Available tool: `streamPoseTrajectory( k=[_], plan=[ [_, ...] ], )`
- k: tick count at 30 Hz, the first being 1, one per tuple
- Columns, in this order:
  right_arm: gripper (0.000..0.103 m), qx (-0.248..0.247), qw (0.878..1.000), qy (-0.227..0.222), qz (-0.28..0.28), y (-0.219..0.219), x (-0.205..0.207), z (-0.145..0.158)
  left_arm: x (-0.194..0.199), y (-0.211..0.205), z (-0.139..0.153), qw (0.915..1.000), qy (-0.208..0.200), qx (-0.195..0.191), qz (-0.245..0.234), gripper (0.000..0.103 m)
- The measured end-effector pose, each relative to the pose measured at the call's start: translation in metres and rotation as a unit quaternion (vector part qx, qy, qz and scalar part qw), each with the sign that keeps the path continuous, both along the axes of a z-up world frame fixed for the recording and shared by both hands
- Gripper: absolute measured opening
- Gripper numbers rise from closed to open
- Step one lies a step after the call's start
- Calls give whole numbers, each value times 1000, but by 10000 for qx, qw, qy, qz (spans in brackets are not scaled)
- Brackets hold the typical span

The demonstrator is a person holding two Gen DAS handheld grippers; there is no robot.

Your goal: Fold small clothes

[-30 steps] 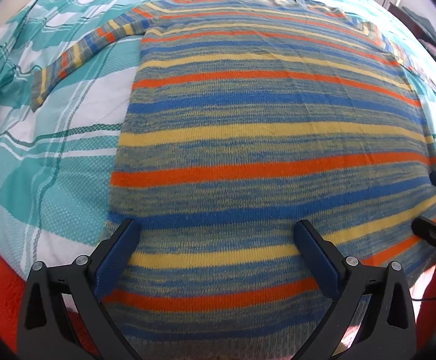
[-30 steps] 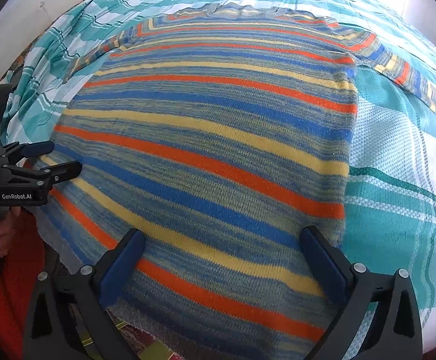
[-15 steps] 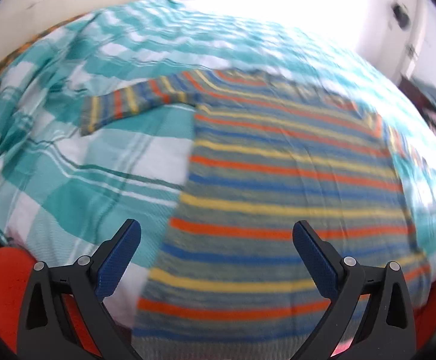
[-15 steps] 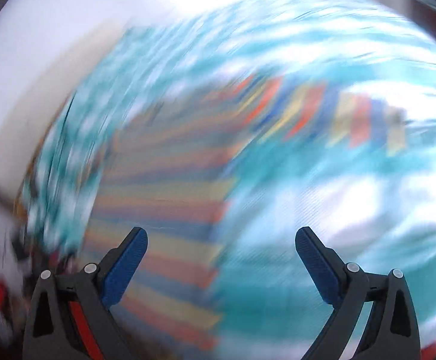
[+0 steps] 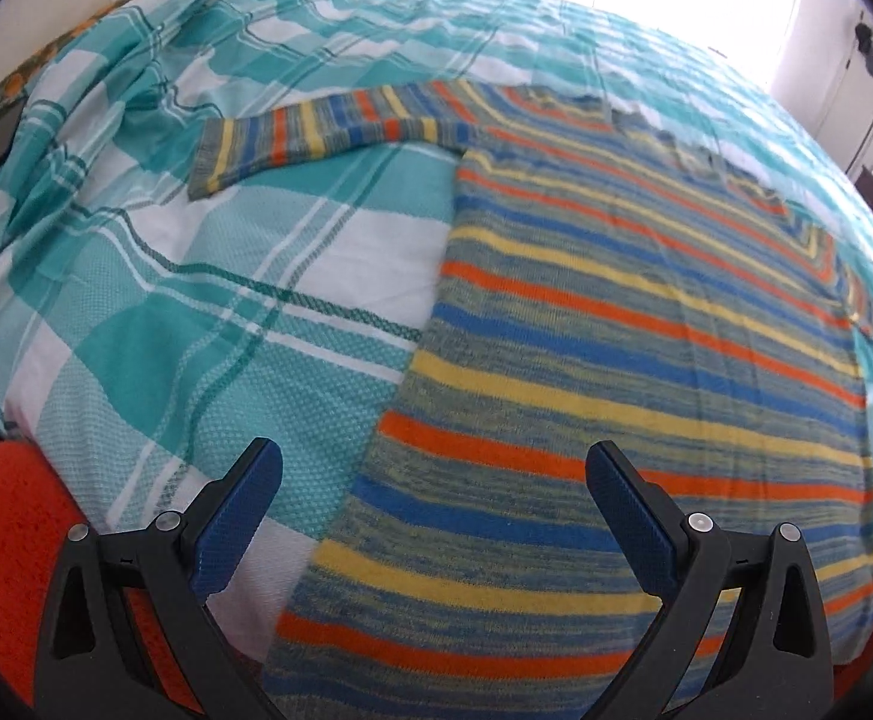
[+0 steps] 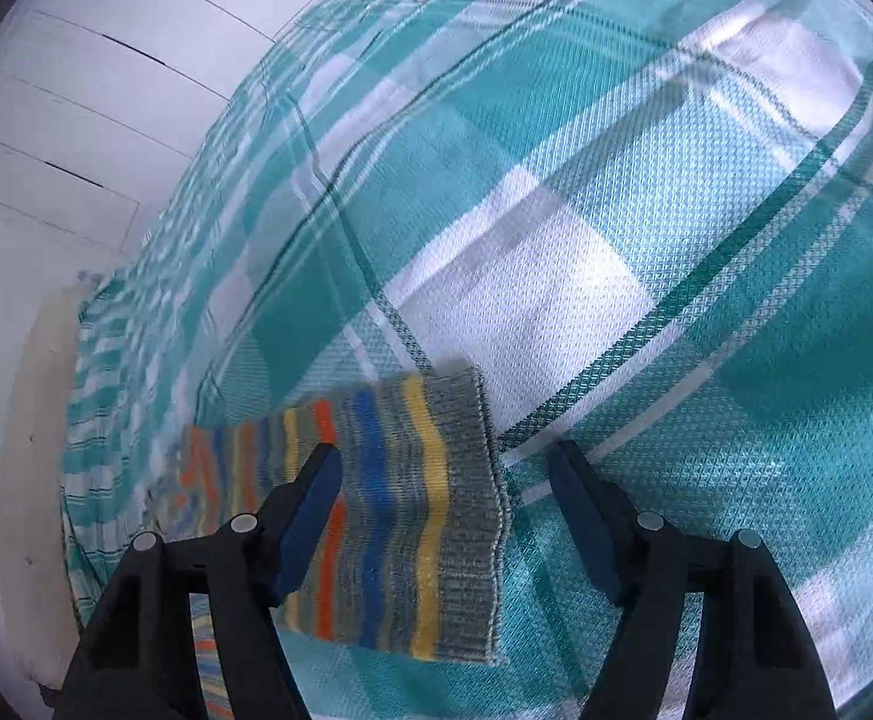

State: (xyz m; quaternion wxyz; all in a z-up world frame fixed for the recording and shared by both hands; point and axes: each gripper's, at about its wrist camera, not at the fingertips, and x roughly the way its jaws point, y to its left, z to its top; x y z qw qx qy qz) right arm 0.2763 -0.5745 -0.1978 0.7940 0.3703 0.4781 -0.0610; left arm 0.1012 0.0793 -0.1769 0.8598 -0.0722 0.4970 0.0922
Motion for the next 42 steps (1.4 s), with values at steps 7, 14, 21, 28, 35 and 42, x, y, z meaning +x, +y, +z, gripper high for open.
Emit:
streamPoseTrajectory(
  k=[7,14,21,28,35,42],
  plan=[
    [3,-440,9964,193,700,11,5,9,6,-8,-11,9997,156,34,-176,101],
    [3,-184,9815,-1148,1520,99,28,122,6,-5,-11,9995,100,-172,-231,101],
    [4,348,9496,-1509,2727,290,82,156,5,4,-8,9990,72,-408,-164,101],
    [68,1129,9350,-957,3222,367,112,96,4,14,-6,9980,91,-618,-34,101],
    [55,636,9557,-127,2873,303,103,42,12,8,-11,9982,165,-559,-125,101],
    [22,407,9557,668,2838,273,76,-3,11,3,-14,9988,204,-380,-225,101]
  ],
)
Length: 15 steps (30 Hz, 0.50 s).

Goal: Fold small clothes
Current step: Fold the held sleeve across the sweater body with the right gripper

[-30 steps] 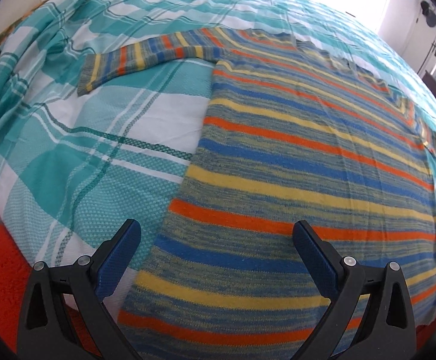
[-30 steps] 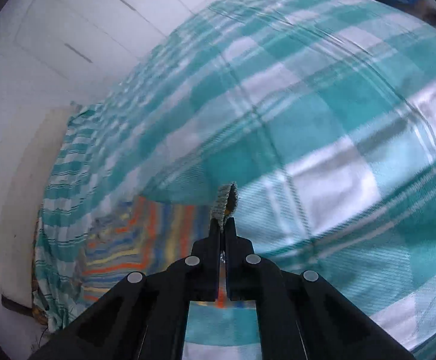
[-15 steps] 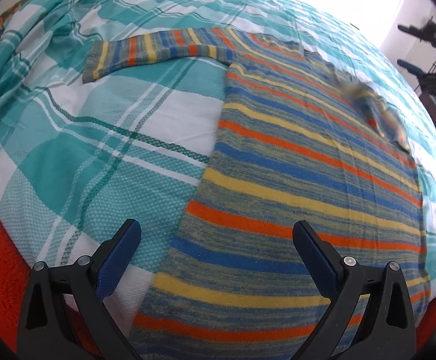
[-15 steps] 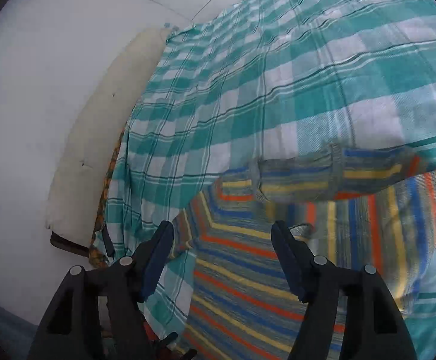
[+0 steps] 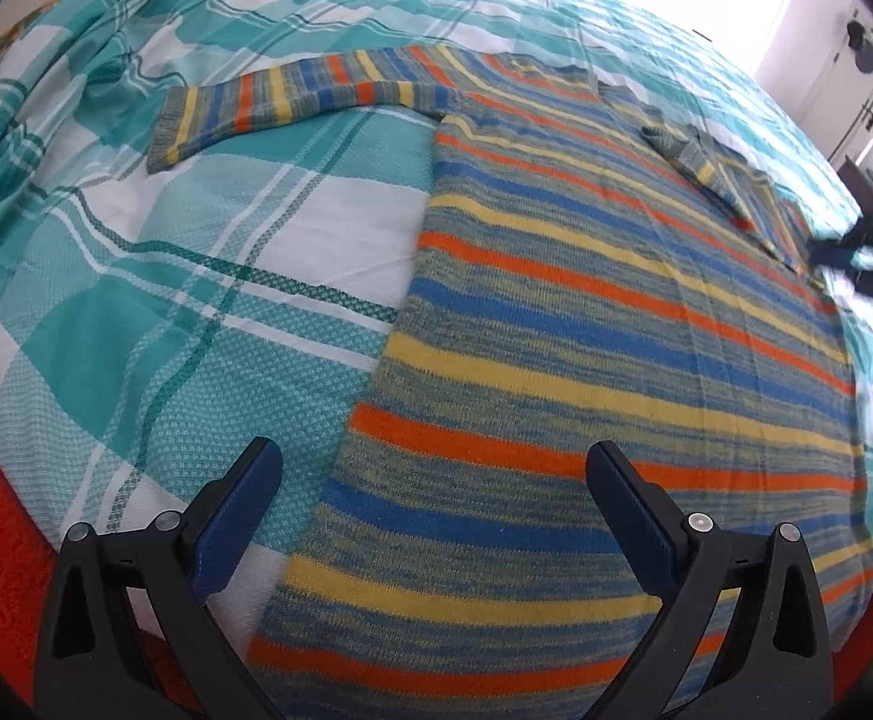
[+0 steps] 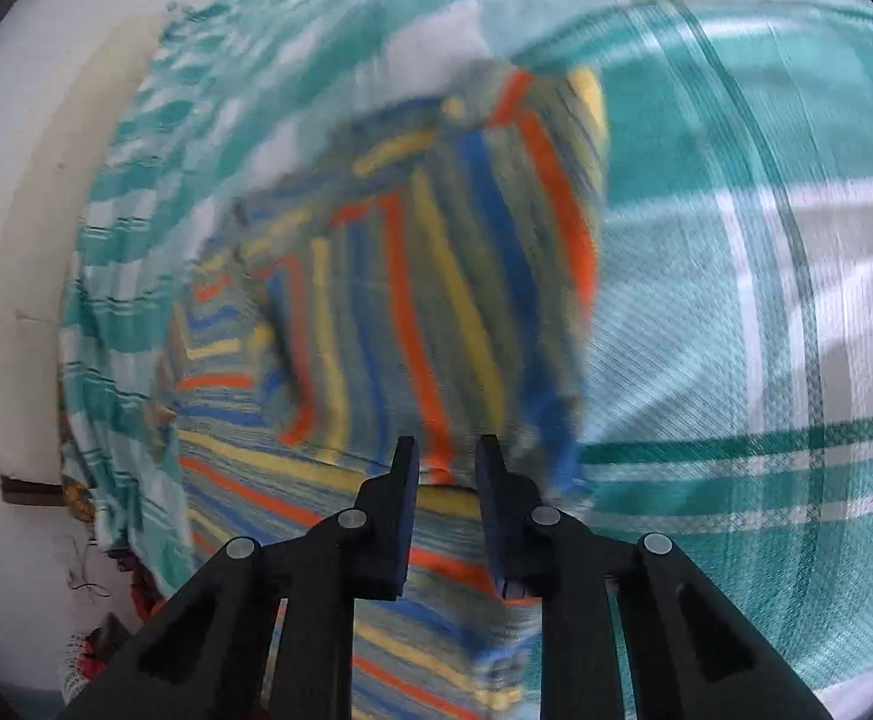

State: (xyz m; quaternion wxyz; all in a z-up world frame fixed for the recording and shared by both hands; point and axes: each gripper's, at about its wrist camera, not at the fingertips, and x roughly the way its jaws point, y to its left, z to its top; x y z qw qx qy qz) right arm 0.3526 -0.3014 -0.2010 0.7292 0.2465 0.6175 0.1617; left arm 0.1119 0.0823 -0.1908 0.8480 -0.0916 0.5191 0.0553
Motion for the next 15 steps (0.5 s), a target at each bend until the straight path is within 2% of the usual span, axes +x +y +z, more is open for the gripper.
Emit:
streamPoseTrajectory(
  k=[2,4,6,9,10,12,14,15],
  plan=[
    [22,-59,9989,-387,242,13,11,23,2,-2,-2,10000,13,24,-5,101],
    [22,-376,9955,-621,606,35,24,36,5,-4,-3,10000,32,28,-41,101],
    [22,-852,9906,-619,877,62,39,32,5,-5,-3,10000,36,47,-64,101],
    [22,-1413,9830,-425,1095,107,50,3,5,-3,-2,10000,44,0,-68,101],
    [22,-1423,9809,-432,1253,126,48,-6,4,-2,-2,10000,44,-26,-58,101],
    [22,-1021,9776,-576,1746,167,34,-12,4,0,-2,9999,54,-85,-52,101],
    [22,-398,9670,-712,2412,203,16,-6,5,1,-2,9999,66,-127,-52,101],
    [22,-322,9606,-841,2629,212,11,1,6,1,-3,9999,74,-141,-54,101]
  ],
)
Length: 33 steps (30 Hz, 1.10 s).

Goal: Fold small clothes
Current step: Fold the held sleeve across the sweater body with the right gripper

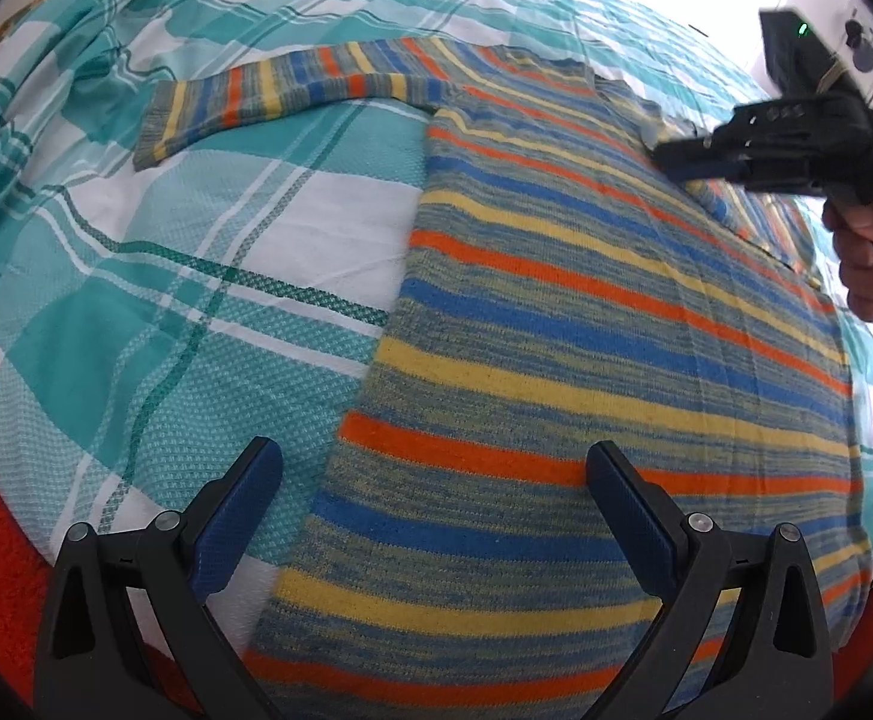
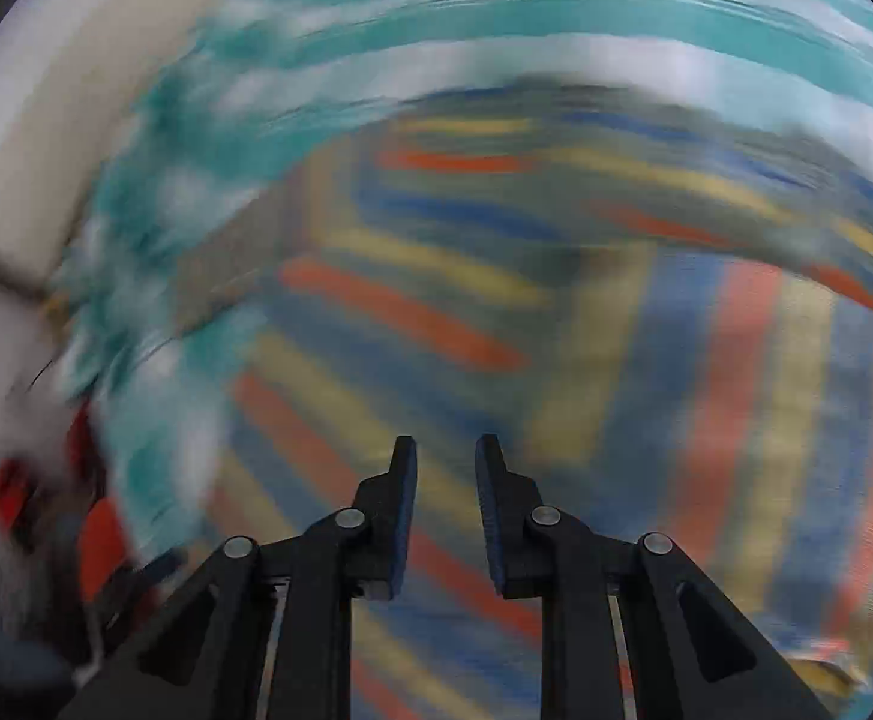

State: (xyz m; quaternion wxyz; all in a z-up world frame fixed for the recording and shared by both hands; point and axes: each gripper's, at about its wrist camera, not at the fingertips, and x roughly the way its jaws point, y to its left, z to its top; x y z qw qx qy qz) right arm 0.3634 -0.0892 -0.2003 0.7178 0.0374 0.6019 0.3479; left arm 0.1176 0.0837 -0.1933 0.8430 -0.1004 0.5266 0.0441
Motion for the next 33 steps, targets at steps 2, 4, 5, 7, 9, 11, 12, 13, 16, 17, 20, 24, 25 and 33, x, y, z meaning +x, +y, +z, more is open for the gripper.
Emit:
streamPoseTrajectory(
  k=[2,4,5,7,9,11,12,13,16,17,20,24,25,33],
  plan=[
    [22,-19,9997,-225,117,-1,-2,11,0,0,0,10000,9,-30,13,101],
    [28,-172,9989,-425,-133,-21,9,22,1,1,-1,10000,16,-56,32,101],
    [38,-407,9971,-584,-282,-34,14,27,1,1,-1,10000,19,-68,43,101],
    [45,-932,9917,-719,-517,-47,27,32,3,1,-1,10000,33,-78,52,101],
    [45,-1107,9911,-593,-433,-46,30,28,5,1,-2,9999,44,-76,58,101],
    [47,-1200,9903,-684,-130,-35,22,25,6,1,-2,9999,49,-67,57,101],
    [49,-1256,9891,-768,63,-22,15,21,6,1,-3,10000,54,-56,48,101],
    [52,-1369,9861,-909,228,-8,8,16,5,1,-3,10000,56,-45,38,101],
    [31,-2345,9603,-1472,348,18,-1,-3,3,0,-3,10000,53,27,-17,101],
    [6,-2405,9586,-1500,254,18,1,-5,2,0,-2,10000,47,35,-26,101],
    [6,-1217,9819,-1257,-721,-16,11,21,1,1,-2,10000,46,-29,-3,101],
    [20,327,9961,-251,-784,-34,22,18,6,0,-4,10000,79,-3,22,102],
    [36,138,9975,-69,-694,-32,23,11,7,-2,-4,10000,79,39,4,102],
    [94,1686,9662,359,-1919,-144,30,18,6,-2,-4,9999,81,65,-8,102]
  ],
)
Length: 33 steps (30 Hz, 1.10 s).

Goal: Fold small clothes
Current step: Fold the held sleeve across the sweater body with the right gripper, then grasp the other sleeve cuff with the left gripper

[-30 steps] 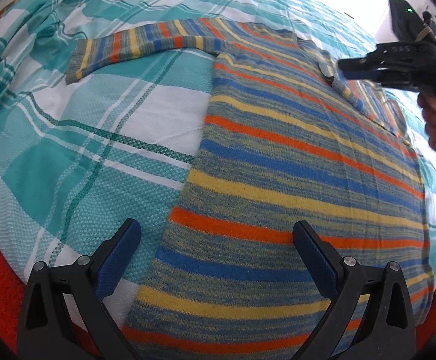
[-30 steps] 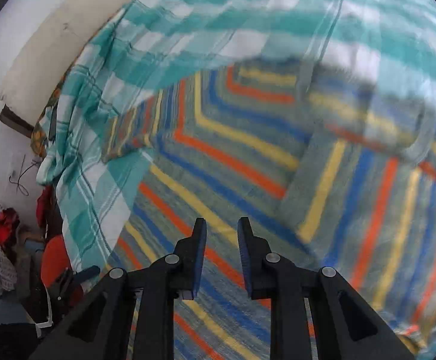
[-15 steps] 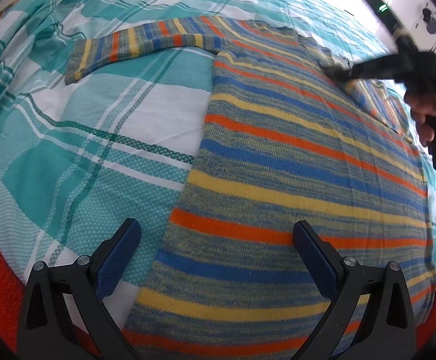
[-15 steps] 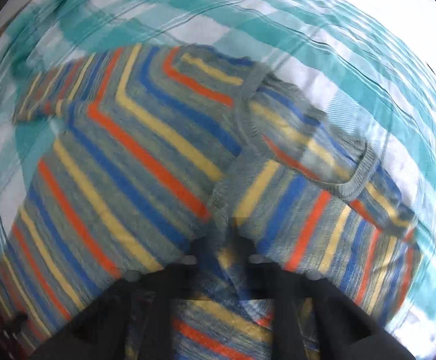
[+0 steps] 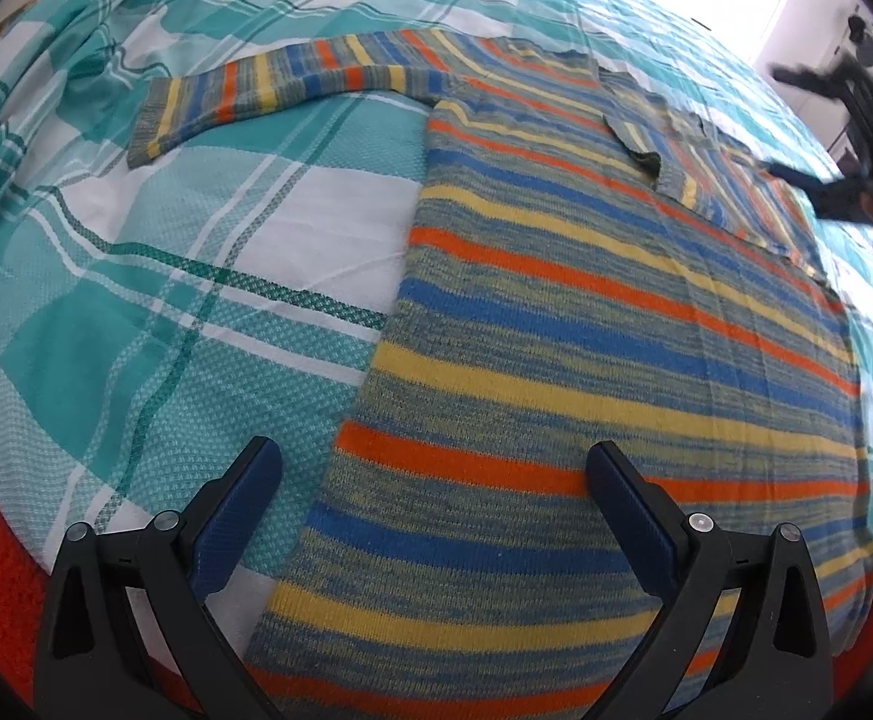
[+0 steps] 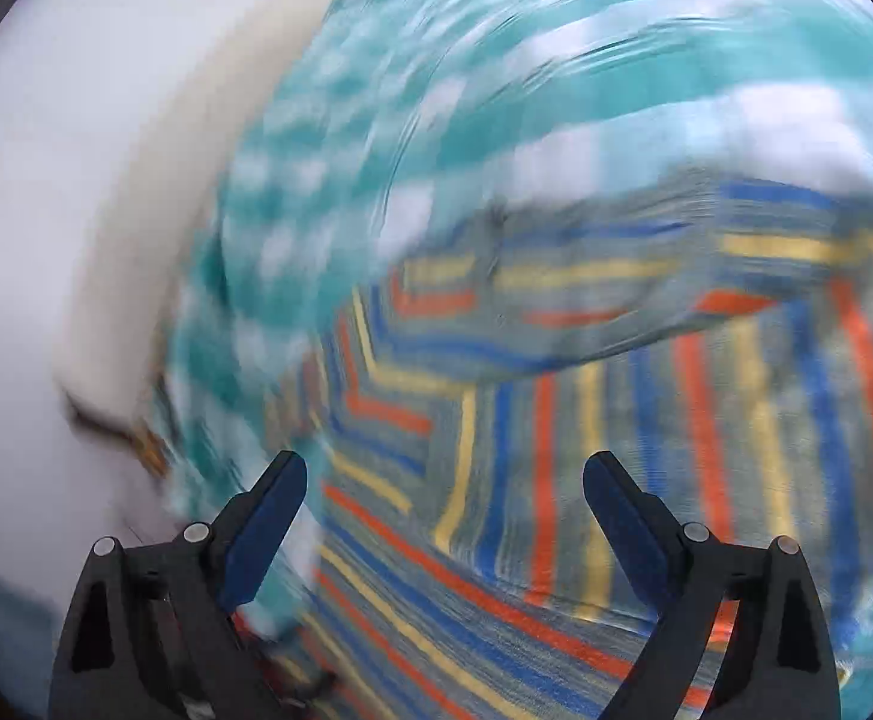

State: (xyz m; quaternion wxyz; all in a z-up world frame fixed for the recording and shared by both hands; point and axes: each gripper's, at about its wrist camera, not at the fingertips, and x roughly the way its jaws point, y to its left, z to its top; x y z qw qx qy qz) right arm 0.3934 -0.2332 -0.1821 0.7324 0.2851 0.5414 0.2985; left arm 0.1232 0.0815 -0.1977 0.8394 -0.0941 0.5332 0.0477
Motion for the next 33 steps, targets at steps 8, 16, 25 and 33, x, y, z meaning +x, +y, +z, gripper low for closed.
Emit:
streamPoseTrajectory(
  k=[8,16,25,33],
  plan=[
    [49,-2018,9709,251,-1264,-109,-8,-8,-2,-2,-1,9999,7,99,-54,102],
    [47,-2269,9731,395,39,-61,-45,-30,-1,0,3,9998,123,101,-128,101],
    [70,-1893,9772,-938,-191,-34,-139,56,36,163,70,9726,-680,-1552,1590,102],
    [71,-1739,9793,-725,-741,-49,-232,44,118,248,3,9527,-168,-1599,2581,90]
  ],
)
